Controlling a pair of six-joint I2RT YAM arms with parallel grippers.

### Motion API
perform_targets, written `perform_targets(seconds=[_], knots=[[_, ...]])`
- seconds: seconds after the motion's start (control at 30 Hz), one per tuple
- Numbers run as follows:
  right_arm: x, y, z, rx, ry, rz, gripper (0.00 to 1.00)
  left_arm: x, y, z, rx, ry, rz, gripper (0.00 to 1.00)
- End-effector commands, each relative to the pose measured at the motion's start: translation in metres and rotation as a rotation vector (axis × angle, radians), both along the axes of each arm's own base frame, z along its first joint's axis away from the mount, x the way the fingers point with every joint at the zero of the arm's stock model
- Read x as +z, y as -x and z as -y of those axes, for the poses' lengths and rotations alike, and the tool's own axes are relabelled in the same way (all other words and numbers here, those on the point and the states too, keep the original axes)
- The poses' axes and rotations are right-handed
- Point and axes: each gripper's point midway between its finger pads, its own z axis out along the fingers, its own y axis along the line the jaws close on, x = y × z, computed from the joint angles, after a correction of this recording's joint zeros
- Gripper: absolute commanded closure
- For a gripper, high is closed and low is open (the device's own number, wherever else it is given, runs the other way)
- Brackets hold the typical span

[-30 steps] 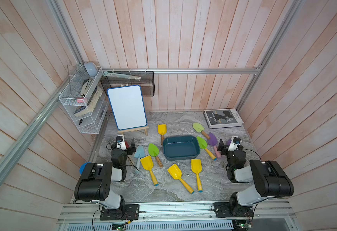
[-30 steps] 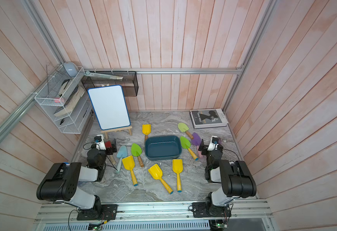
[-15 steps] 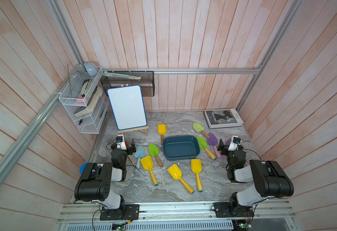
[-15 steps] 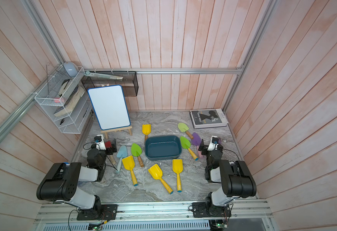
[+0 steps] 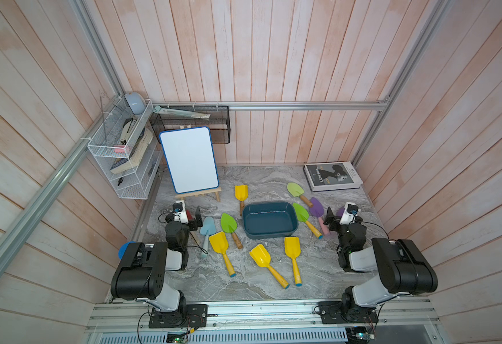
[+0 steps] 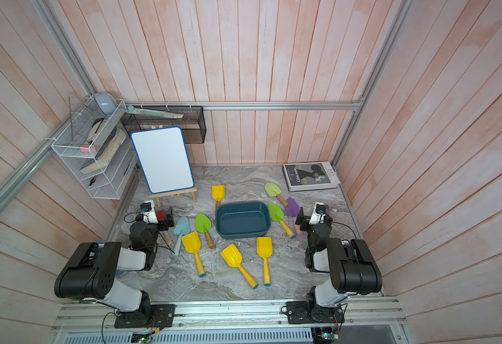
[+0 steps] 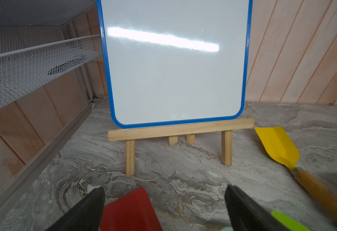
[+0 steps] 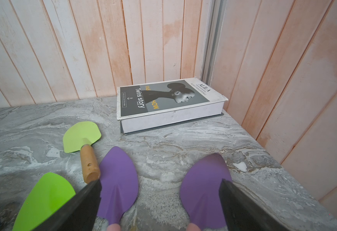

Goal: Put the shovel into the storage box
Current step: Adjust the storage box at the center of the board.

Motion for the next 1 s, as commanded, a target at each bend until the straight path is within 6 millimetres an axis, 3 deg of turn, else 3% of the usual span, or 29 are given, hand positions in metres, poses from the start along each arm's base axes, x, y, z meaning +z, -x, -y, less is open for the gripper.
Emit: perform_targets(seconds=[0.0, 0.6, 0.77, 0.97], knots=[[0.009, -0.005, 0.001, -0.008, 0.016, 0.033, 0.02, 0.008, -0.006, 0.001, -0.014, -0.007, 0.03, 0.01], [0.011, -0.001, 0.005, 0.014, -0.022, 0.052, 0.02, 0.009, -0.005, 0.001, -0.014, -0.008, 0.032, 0.01], [0.013, 0.003, 0.008, 0.009, -0.04, 0.07, 0.02, 0.014, -0.007, -0.013, 0.068, 0.015, 0.024, 0.01], [0.013, 0.002, 0.008, 0.005, -0.038, 0.065, 0.02, 0.013, -0.01, -0.01, 0.055, 0.007, 0.007, 0.01]])
